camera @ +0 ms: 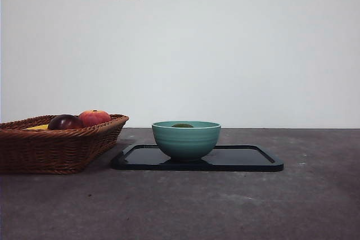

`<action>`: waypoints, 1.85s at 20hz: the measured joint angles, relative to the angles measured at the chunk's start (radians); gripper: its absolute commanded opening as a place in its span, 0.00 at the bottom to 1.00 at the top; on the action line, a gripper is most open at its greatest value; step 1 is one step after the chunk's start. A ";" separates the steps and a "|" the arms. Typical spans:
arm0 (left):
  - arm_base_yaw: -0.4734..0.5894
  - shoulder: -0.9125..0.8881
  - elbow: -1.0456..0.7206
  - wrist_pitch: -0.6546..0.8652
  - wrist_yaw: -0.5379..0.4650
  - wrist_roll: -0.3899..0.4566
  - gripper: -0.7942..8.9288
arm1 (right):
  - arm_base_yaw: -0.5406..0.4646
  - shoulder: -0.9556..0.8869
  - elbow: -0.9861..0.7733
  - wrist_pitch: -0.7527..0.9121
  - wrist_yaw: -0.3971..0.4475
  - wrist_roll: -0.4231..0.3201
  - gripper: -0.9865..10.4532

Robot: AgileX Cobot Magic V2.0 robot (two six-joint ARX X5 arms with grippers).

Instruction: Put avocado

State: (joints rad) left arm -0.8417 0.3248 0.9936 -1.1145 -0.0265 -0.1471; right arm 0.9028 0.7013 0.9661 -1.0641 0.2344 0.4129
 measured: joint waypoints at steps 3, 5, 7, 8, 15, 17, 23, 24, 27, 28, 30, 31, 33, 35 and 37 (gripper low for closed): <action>0.000 0.000 0.000 0.002 0.000 0.000 0.66 | 0.031 -0.136 -0.120 0.019 -0.002 0.040 0.58; 0.000 0.000 0.000 0.003 0.000 0.000 0.66 | 0.033 -0.194 -0.148 0.019 -0.003 0.060 0.58; 0.000 0.000 0.000 0.003 0.000 0.000 0.66 | 0.033 -0.222 -0.150 0.025 -0.002 0.067 0.58; 0.000 0.000 0.000 0.003 0.000 0.000 0.66 | 0.033 -0.229 -0.150 0.029 -0.002 0.068 0.58; 0.000 0.000 0.000 0.003 0.000 0.000 0.52 | 0.033 -0.231 -0.150 0.029 0.000 0.072 0.52; 0.000 0.000 0.000 0.003 0.000 0.000 0.17 | 0.033 -0.231 -0.150 0.029 0.000 0.076 0.19; 0.000 0.000 0.000 0.003 0.000 -0.001 0.10 | 0.033 -0.231 -0.150 0.029 0.001 0.076 0.10; 0.000 0.000 0.000 0.003 0.000 -0.001 0.10 | 0.033 -0.231 -0.150 0.029 0.001 0.076 0.10; 0.000 0.000 0.000 0.003 0.000 -0.001 0.10 | 0.033 -0.231 -0.150 0.029 0.001 0.076 0.10; 0.000 0.000 0.000 0.003 0.000 -0.001 0.10 | 0.033 -0.231 -0.150 0.029 0.001 0.076 0.10; 0.000 0.000 0.000 0.003 0.000 -0.001 0.10 | 0.033 -0.231 -0.150 0.029 0.001 0.076 0.10; 0.004 0.000 0.000 0.003 0.000 -0.001 0.10 | 0.033 -0.231 -0.150 0.029 0.001 0.076 0.10; 0.075 0.000 0.000 0.003 0.000 -0.001 0.10 | 0.033 -0.231 -0.150 0.029 0.001 0.076 0.10; 0.214 0.000 0.000 0.003 0.000 -0.001 0.10 | 0.033 -0.231 -0.150 0.029 0.001 0.076 0.10; 0.362 0.000 0.000 0.003 0.000 0.000 0.10 | 0.033 -0.231 -0.150 0.029 0.001 0.076 0.10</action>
State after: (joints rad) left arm -0.4801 0.3248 0.9936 -1.1114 -0.0265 -0.1471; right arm 0.9360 0.4702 0.8162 -1.0348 0.2352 0.4885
